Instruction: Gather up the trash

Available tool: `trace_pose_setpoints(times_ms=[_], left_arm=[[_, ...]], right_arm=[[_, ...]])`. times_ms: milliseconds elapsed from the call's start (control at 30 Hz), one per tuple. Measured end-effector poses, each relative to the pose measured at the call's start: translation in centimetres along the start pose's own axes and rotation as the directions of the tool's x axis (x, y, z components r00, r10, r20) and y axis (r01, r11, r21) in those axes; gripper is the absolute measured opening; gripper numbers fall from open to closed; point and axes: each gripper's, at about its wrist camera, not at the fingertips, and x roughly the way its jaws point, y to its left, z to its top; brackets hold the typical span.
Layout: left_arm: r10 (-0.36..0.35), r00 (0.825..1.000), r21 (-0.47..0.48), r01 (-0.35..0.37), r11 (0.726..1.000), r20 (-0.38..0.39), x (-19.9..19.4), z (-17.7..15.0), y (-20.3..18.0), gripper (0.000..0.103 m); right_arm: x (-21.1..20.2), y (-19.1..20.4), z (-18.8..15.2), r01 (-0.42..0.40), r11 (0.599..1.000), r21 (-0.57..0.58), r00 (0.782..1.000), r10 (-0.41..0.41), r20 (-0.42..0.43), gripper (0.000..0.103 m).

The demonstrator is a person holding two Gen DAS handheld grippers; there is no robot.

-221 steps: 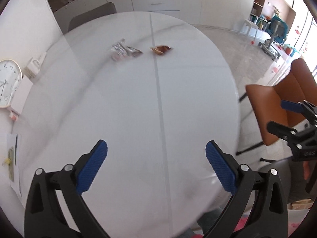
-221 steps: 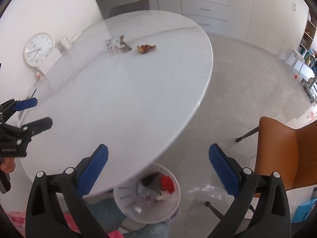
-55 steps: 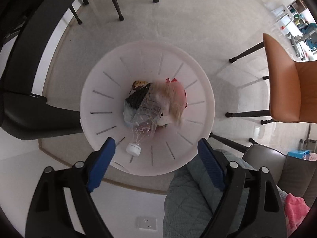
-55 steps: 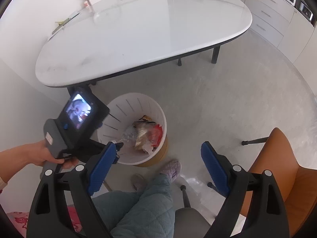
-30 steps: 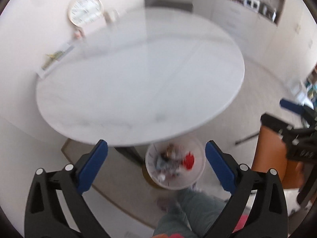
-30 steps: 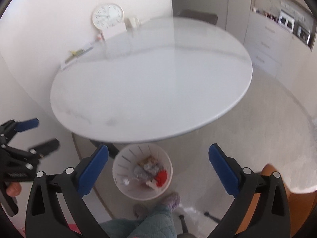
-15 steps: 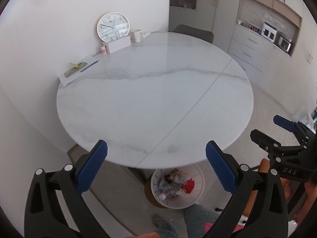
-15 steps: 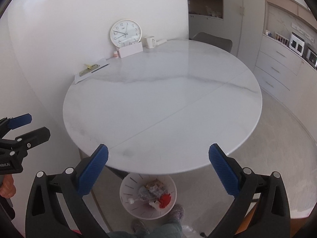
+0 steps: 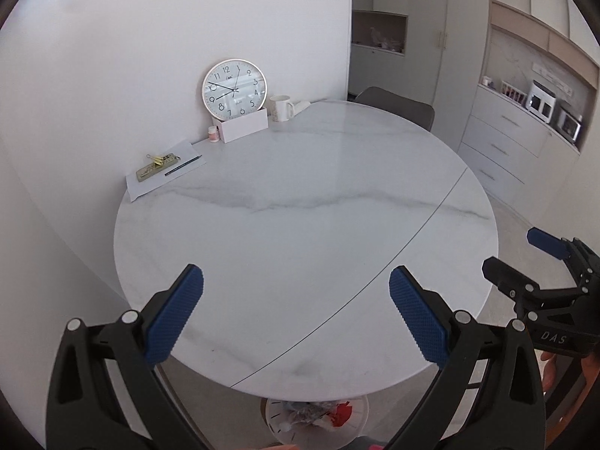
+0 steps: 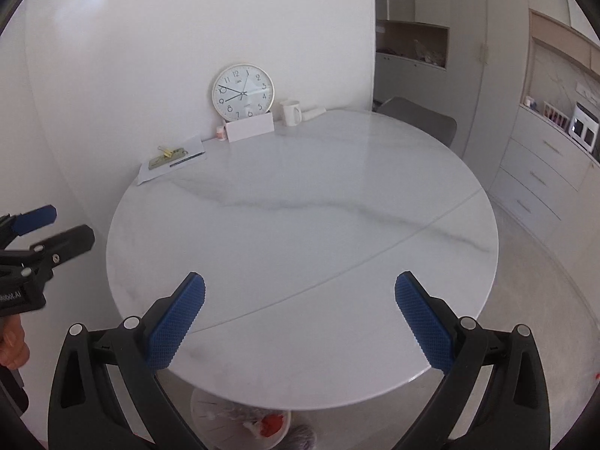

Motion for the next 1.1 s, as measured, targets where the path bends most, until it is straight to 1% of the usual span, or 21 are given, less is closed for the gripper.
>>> trace_pose_setpoints(times_ms=[100, 267, 400, 600, 1100], left_arm=[[0.035, 0.999, 0.000, -0.035, 0.999, -0.011, 0.9, 0.5, -0.9, 0.095], [0.055, 0.998, -0.013, -0.055, 0.998, -0.023, 1.6, 0.9, -1.5, 0.095], [0.070, 0.997, -0.013, -0.070, 0.997, -0.023, 1.8, 1.1, -1.8, 0.095], [0.061, 0.998, -0.019, -0.062, 0.998, -0.029, 2.2, 1.6, -2.2, 0.095], [0.034, 0.999, 0.002, -0.034, 0.999, -0.030, 2.7, 2.1, -3.2, 0.095]], right_arm=[[0.9, -0.7, 0.6, -0.024, 1.000, -0.014, 1.000, 0.024, -0.008, 0.101], [1.9, -1.4, 0.8, -0.053, 0.998, -0.033, 0.998, 0.053, -0.020, 0.101], [2.3, -1.7, 1.0, -0.060, 0.997, -0.042, 0.998, 0.059, -0.020, 0.101], [2.6, -1.9, 1.1, -0.067, 0.997, -0.045, 0.997, 0.066, -0.029, 0.101], [2.3, -2.6, 0.9, -0.044, 0.999, -0.026, 0.999, 0.043, -0.034, 0.101]])
